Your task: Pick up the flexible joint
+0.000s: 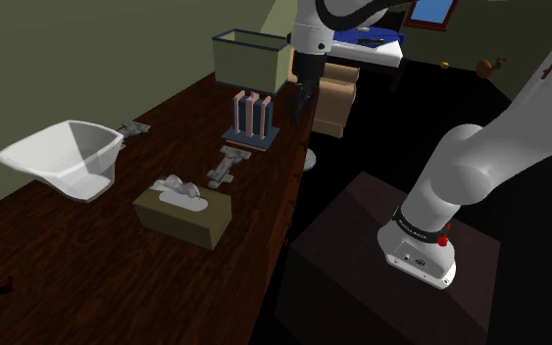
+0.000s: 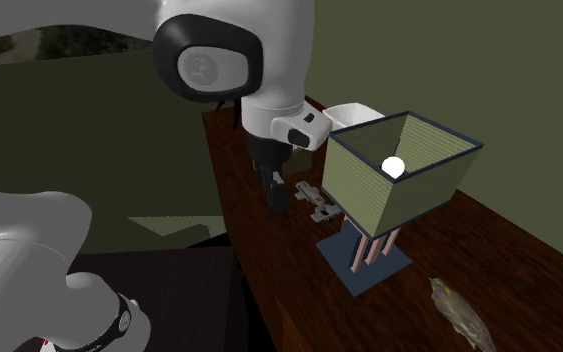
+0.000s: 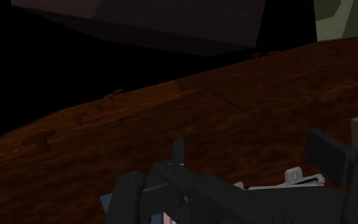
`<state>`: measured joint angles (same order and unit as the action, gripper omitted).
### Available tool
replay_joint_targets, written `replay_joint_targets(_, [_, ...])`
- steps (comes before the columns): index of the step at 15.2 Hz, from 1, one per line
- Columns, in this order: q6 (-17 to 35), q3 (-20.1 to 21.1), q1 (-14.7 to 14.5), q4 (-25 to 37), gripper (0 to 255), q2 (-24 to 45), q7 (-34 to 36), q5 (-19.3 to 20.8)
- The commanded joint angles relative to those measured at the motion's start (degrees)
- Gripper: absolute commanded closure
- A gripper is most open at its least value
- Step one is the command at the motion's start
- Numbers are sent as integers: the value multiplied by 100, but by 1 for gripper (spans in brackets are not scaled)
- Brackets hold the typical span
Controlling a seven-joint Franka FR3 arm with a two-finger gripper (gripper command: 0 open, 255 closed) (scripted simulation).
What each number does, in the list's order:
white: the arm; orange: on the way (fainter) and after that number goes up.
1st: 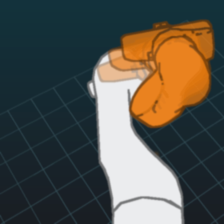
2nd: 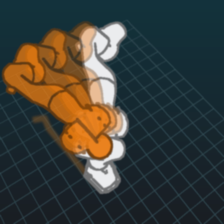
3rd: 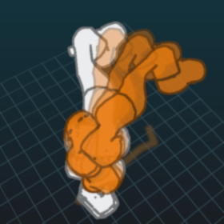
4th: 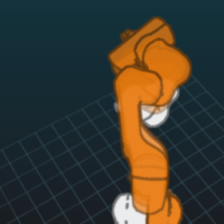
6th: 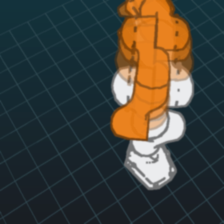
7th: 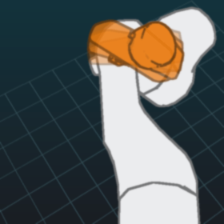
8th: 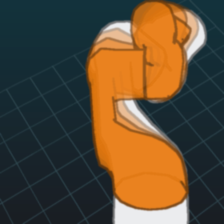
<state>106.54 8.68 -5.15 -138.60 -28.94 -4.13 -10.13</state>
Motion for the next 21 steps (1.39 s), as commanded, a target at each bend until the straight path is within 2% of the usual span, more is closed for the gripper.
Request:
replay_joint_targets(1, [325,146,-58,173,0,447,79,-39])
replay_joint_targets(6, [989,457,-209,588,0,1424,297,-19])
replay_joint_targets(11, [1519,710,-367,1169,0,2448,574,169])
replay_joint_targets(19, [2023,958,-707,2442,0,4140,1101,762])
replay_joint_targets(21, [2108,953,-750,2516,0,4296,1138,820])
